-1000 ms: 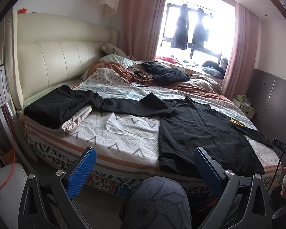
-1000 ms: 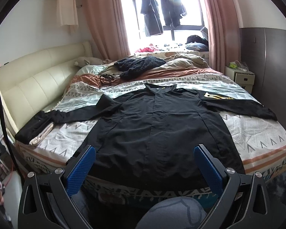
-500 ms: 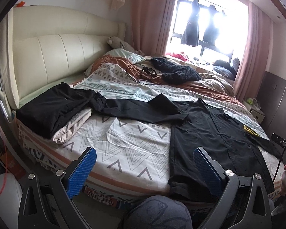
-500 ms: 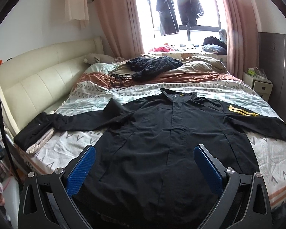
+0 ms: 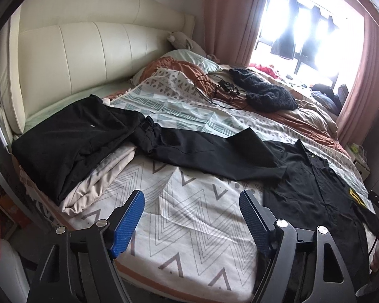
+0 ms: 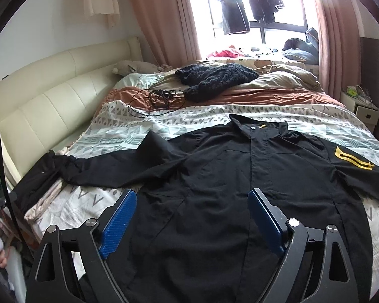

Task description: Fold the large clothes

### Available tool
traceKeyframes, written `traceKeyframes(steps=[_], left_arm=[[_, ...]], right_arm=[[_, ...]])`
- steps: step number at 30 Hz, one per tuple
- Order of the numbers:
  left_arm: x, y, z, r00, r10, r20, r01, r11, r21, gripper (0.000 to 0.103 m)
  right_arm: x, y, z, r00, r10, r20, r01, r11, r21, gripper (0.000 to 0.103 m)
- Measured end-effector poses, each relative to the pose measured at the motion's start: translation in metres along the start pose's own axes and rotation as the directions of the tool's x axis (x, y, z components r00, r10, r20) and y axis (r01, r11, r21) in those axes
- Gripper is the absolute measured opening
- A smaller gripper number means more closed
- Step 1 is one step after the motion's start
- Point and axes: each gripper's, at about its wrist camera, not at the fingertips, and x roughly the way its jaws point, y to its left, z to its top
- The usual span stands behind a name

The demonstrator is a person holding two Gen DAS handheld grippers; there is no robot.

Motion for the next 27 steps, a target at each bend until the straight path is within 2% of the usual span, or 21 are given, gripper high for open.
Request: traceKeyframes(steps=[4, 9, 13, 16, 22, 24, 27], left_arm=[[0.036, 0.011, 0.013, 0.999, 0.032, -0.025, -0.033, 0.999, -0.023, 0.073], [0.077, 0.030, 0.029, 0.997, 0.054, -0.060, -0.058, 0.996, -0.071, 0.066], [0.106, 0.047, 0.043, 0.994, 0.080, -0.076, -0.088, 0.990, -0.109, 0.061], [0.131, 0.058, 0.052, 0.990, 0.098, -0.097, -0.111, 0.985, -0.131, 0.058], [0.180, 0.074, 0.066, 0.975, 0.176, -0.137, -0.197, 0.968, -0.154, 0.056], [0.195, 0.082, 0.068, 0.966, 0.208, -0.151, -0.233, 0.957, -0.172, 0.055], [0.217, 0.093, 0.071, 0.955, 0.236, -0.180, -0.271, 0.940, -0.207, 0.053]], right_arm=[[0.036, -0.002, 0.011, 1.000, 0.002, -0.022, -0.002, 1.000, 0.008, 0.086], [0.083, -0.005, 0.019, 0.997, 0.026, -0.073, -0.023, 0.999, 0.035, 0.072], [0.112, -0.004, 0.025, 0.995, 0.029, -0.096, -0.026, 0.999, 0.033, 0.068], [0.136, -0.001, 0.028, 0.992, 0.028, -0.122, -0.025, 0.999, 0.022, 0.061], [0.186, 0.004, 0.033, 0.981, 0.026, -0.195, -0.023, 1.000, 0.019, 0.044], [0.199, 0.004, 0.034, 0.977, 0.034, -0.209, -0.029, 0.999, 0.026, 0.037], [0.219, 0.002, 0.035, 0.973, 0.056, -0.225, -0.047, 0.998, 0.043, 0.032]])
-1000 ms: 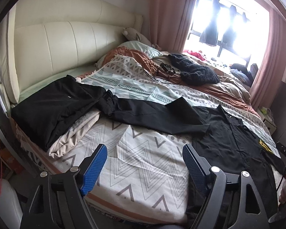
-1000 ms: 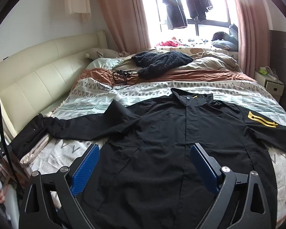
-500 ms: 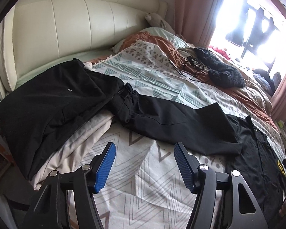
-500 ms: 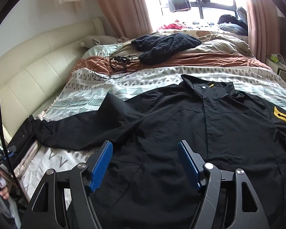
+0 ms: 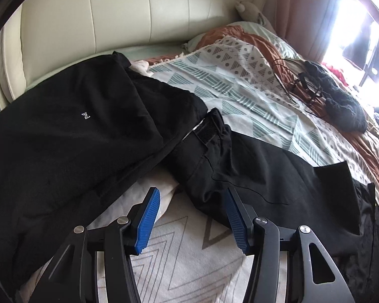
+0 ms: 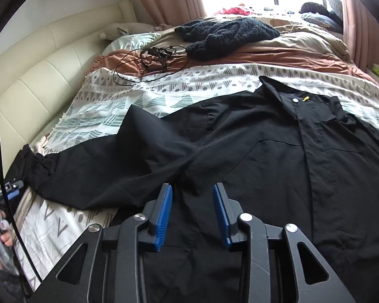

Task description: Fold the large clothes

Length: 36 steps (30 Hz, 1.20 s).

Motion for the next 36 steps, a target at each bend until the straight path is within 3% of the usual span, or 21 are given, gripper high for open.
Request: traceKeyframes(steps=[5, 10, 12, 15, 20, 25, 30, 36], left_arm=[[0.036, 0.003, 0.013, 0.998, 0.055, -0.021, -0.056, 0.997, -0.046, 0.050], [0.051, -0.003, 0.019, 0.995, 0.099, 0.012, -0.098, 0.994, -0.046, 0.032], [0.047, -0.008, 0.019, 0.996, 0.077, 0.037, -0.076, 0.997, -0.018, 0.021], [0.032, -0.015, 0.020, 0.997, 0.038, 0.072, -0.040, 0.999, 0.021, 0.018], [-0.013, -0.022, 0.040, 0.987, -0.039, 0.158, 0.035, 0.999, 0.028, 0.015], [-0.079, -0.057, 0.071, 0.955, -0.118, 0.274, 0.085, 0.988, 0.130, 0.014], [-0.146, -0.106, 0.095, 0.903, -0.224, 0.366, 0.143, 0.962, 0.234, 0.014], [-0.205, -0.168, 0.110, 0.851, -0.356, 0.386, 0.235, 0.916, 0.326, 0.014]], right_arm=[[0.030, -0.004, 0.004, 0.999, 0.035, -0.036, -0.034, 0.999, 0.027, 0.021], [0.058, -0.010, 0.004, 0.992, 0.109, -0.070, -0.102, 0.990, 0.093, 0.015], [0.069, -0.014, 0.003, 0.986, 0.146, -0.080, -0.135, 0.982, 0.131, 0.013], [0.084, -0.016, 0.002, 0.970, 0.225, -0.087, -0.206, 0.960, 0.187, 0.010], [0.110, -0.017, 0.000, 0.954, 0.277, -0.112, -0.245, 0.939, 0.240, 0.010], [0.122, -0.026, -0.001, 0.930, 0.330, -0.163, -0.270, 0.912, 0.308, 0.010], [0.087, -0.031, 0.004, 0.932, 0.333, -0.140, -0.281, 0.912, 0.301, 0.010], [0.024, -0.045, -0.003, 0.954, 0.288, -0.080, -0.259, 0.931, 0.258, 0.015]])
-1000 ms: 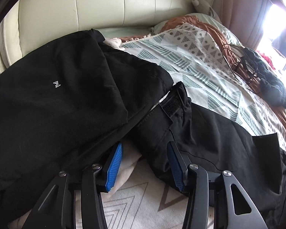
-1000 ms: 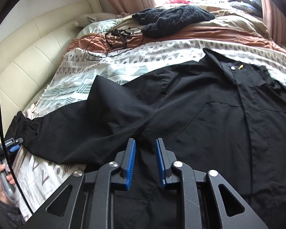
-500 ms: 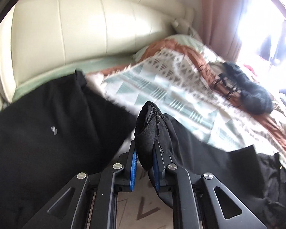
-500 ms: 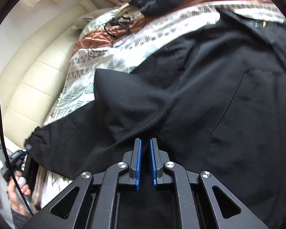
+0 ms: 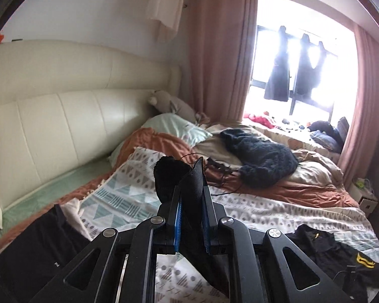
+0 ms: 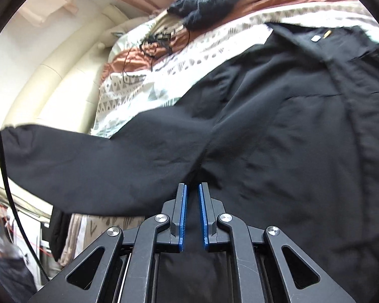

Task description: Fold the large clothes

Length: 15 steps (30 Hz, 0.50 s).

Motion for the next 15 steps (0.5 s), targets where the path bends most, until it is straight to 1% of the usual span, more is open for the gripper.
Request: traceKeyframes(steps=[1, 3, 5, 8, 11, 14, 15], left_arm=[[-0.004, -0.012, 0.007, 1.000, -0.017, 0.012, 0.017, 1.000, 0.013, 0.014], [-0.010, -0.040, 0.019, 0.998, -0.058, 0.031, 0.057, 0.998, 0.042, 0.014], [-0.016, -0.069, 0.027, 0.994, -0.101, 0.042, 0.098, 0.993, 0.067, 0.014], [-0.025, -0.111, 0.036, 0.986, -0.160, 0.054, 0.154, 0.983, 0.097, 0.013], [-0.030, -0.154, 0.042, 0.976, -0.213, 0.050, 0.206, 0.970, 0.130, 0.013], [-0.031, -0.196, 0.043, 0.966, -0.257, 0.037, 0.247, 0.954, 0.171, 0.013], [-0.032, -0.212, 0.042, 0.961, -0.274, 0.030, 0.265, 0.947, 0.182, 0.013]], right_arm=[[-0.010, -0.002, -0.002, 1.000, -0.009, 0.010, 0.009, 1.000, -0.007, 0.018], [-0.035, -0.008, -0.007, 0.998, -0.029, 0.052, 0.029, 1.000, -0.011, 0.036], [-0.056, -0.018, -0.014, 0.995, -0.041, 0.088, 0.041, 0.999, 0.001, 0.043], [-0.086, -0.036, -0.031, 0.990, -0.057, 0.126, 0.054, 0.998, 0.027, 0.043], [-0.108, -0.053, -0.038, 0.984, -0.102, 0.148, 0.092, 0.993, 0.073, 0.043], [-0.129, -0.075, -0.035, 0.977, -0.149, 0.155, 0.129, 0.983, 0.129, 0.043], [-0.137, -0.080, -0.034, 0.974, -0.153, 0.169, 0.131, 0.982, 0.137, 0.043]])
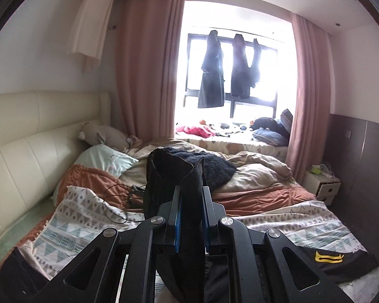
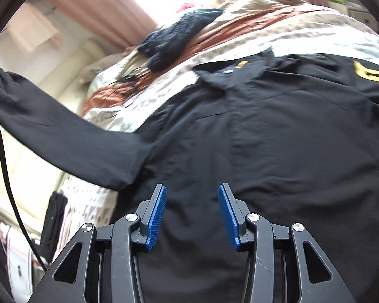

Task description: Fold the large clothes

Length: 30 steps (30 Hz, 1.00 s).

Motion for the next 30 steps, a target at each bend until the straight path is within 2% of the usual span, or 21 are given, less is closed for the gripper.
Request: traceKeyframes(steps=[2, 9, 17, 22, 26, 28, 30], left_arm=[[0.006, -0.023, -0.001, 0.999, -0.031, -0.011, 0.031, 0.999, 0.010, 0.013], [0.039, -0.103, -0.013, 0.987, -0.133, -0.087, 0.136, 0.990, 0.039, 0.013], [0.081, -0.180, -0.060, 0.956, -0.219, -0.196, 0.230, 0.973, 0.034, 0.013], [0.116, -0.216, -0.099, 0.927, -0.251, -0.277, 0.272, 0.962, 0.037, 0.014], [0.144, -0.235, -0.129, 0.901, -0.257, -0.349, 0.284, 0.959, 0.026, 0.014], [0.157, -0.244, -0.148, 0.878, -0.272, -0.395, 0.299, 0.954, 0.006, 0.014], [0.168, -0.251, -0.166, 0.844, -0.297, -0.446, 0.324, 0.946, -0.016, 0.020]], right_arm=[[-0.014, -0.013, 0.006, 0.999, -0.002, 0.042, 0.001, 1.000, 0.016, 0.043], [-0.042, -0.061, 0.020, 0.997, -0.022, 0.079, 0.016, 0.996, 0.086, 0.043], [-0.067, -0.114, 0.028, 0.994, 0.002, 0.105, -0.024, 0.978, 0.209, 0.044], [-0.086, -0.147, 0.031, 0.988, -0.004, 0.151, -0.039, 0.959, 0.281, 0.044], [-0.099, -0.177, 0.031, 0.982, -0.035, 0.185, -0.036, 0.929, 0.369, 0.044], [-0.105, -0.185, 0.032, 0.979, -0.044, 0.201, -0.040, 0.919, 0.392, 0.044], [-0.109, -0.191, 0.032, 0.976, -0.047, 0.213, -0.045, 0.912, 0.409, 0.044]])
